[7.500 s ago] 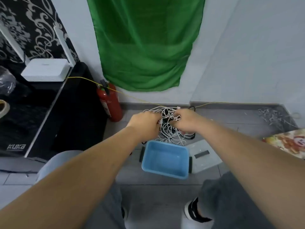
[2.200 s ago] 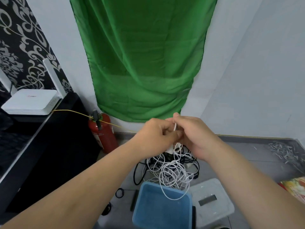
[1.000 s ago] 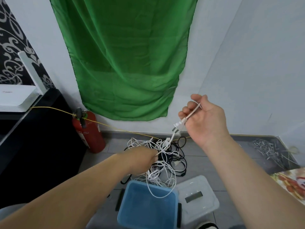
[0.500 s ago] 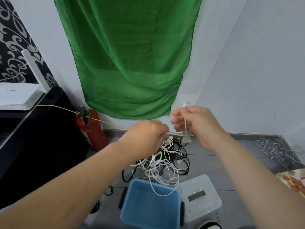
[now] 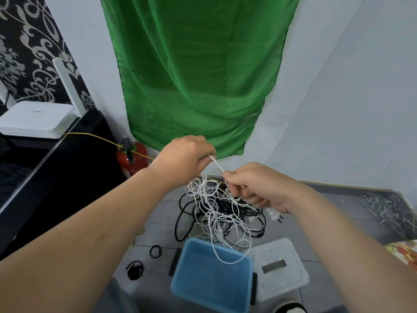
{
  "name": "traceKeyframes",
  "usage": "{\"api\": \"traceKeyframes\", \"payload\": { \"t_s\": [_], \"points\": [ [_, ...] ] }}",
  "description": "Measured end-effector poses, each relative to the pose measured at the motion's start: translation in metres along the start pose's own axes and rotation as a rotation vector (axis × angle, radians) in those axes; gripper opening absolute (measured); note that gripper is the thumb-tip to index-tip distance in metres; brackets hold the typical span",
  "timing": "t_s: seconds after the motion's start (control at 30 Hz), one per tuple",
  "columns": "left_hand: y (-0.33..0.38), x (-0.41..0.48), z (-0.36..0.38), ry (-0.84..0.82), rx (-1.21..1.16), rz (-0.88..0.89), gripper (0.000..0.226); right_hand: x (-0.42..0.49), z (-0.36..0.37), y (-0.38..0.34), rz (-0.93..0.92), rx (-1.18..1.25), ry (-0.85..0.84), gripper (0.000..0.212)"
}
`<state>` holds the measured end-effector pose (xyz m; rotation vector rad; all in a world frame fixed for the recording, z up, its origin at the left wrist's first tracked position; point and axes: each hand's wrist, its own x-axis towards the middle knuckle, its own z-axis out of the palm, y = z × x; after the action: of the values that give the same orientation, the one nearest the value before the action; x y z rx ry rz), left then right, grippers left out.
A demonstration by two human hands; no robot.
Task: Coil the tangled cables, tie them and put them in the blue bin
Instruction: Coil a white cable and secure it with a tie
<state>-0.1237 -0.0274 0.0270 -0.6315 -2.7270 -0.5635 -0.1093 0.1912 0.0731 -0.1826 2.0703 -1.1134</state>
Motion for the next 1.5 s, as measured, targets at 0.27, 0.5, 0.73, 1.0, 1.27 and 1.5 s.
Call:
{"api": "traceKeyframes", "payload": {
  "t_s": [0.27,0.5,0.73,1.0,1.27,1.5],
  "points": [
    [-0.032,-0.012,0.012,-0.441,0.231,-0.458,0.018,-0.004,-0.029,0.002,-0.144,0.732,0.258,0.045],
    [-0.046,-0.030,0.023,-0.746,0.326,-0.706,0.028,-0.009,-0.044,0.005,-0.279,1.131,0.394,0.043],
    [0.027,0.008,0.011,-0.324,-0.513,-0.493,0.077,-0.005,-0.030,0.001,-0.260,0.990,0.199,0.045],
    [0.080,0.017,0.008,-0.136,-1.200,-0.583,0.031,-0.009,-0.030,0.004,-0.257,0.990,0.081,0.043],
    [0.074,0.019,0.013,0.040,-0.717,-0.578,0.018,-0.002,-0.028,0.009,-0.152,0.915,0.145,0.045],
    [0.084,0.006,0.012,0.210,-0.215,-0.238,0.040,0.003,-0.020,0.002,-0.218,1.024,0.334,0.042]
  ]
}}
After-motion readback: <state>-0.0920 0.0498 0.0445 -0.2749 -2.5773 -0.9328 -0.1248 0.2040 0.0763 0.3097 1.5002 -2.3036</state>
